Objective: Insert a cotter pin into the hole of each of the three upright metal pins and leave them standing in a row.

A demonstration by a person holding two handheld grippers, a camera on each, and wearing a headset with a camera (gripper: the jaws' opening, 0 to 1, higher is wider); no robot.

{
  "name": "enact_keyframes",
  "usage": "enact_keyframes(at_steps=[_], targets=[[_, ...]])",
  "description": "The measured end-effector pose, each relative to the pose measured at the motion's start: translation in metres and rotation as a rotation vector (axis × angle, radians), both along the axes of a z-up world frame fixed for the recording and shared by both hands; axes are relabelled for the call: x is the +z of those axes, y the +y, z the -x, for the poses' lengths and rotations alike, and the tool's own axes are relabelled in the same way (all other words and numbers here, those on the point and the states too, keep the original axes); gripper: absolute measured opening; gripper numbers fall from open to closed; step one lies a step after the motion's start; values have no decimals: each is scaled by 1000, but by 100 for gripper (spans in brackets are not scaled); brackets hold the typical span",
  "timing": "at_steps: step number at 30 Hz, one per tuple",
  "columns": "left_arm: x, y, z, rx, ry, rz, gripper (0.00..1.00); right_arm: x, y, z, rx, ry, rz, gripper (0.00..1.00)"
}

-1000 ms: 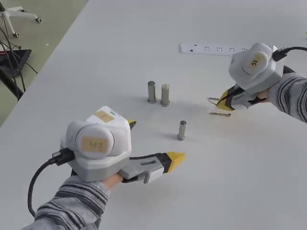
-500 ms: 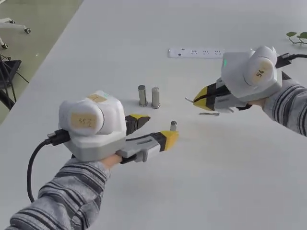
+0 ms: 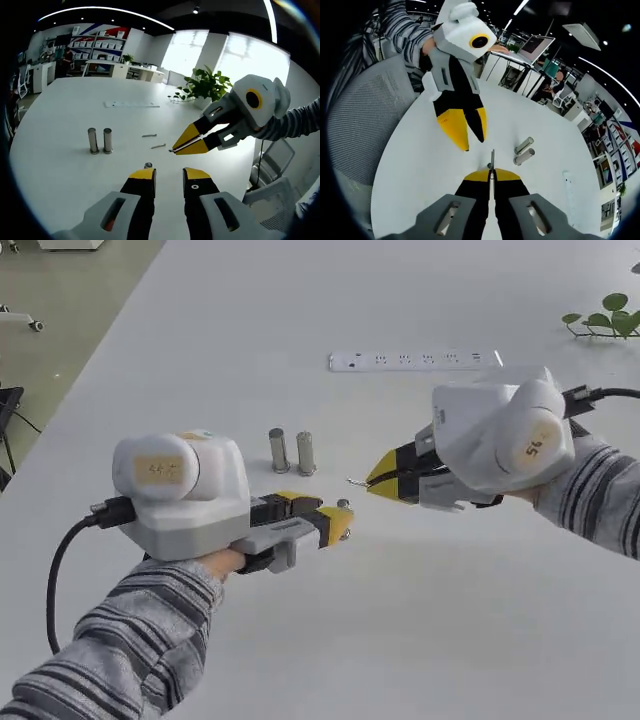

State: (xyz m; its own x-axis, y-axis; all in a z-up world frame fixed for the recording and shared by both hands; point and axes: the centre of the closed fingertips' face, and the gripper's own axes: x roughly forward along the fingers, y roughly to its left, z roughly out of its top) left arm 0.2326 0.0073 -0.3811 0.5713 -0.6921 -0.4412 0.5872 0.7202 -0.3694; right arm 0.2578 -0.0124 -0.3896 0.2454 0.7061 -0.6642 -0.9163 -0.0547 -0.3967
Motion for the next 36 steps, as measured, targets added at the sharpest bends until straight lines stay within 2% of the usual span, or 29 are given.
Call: enact_keyframes(at_steps=[5, 13, 16, 30, 34, 36], targets=[[3, -4, 1, 15, 31, 49, 13, 4, 3, 17, 32, -13, 4, 0], [6, -9, 4, 13, 57, 91, 6, 6, 6, 27, 45, -14, 1, 0], [5, -11, 5, 5, 47, 70, 3, 7, 7, 29, 43, -3, -6, 0], [4, -10, 8, 0, 71, 82, 0, 4, 11, 34, 60, -2, 8, 0], [4, -12, 11, -16, 59, 78, 0, 4, 10, 35, 46, 16, 3, 0], [4, -13, 12, -31, 39, 61, 0, 4, 10, 36, 43, 25, 1, 0]])
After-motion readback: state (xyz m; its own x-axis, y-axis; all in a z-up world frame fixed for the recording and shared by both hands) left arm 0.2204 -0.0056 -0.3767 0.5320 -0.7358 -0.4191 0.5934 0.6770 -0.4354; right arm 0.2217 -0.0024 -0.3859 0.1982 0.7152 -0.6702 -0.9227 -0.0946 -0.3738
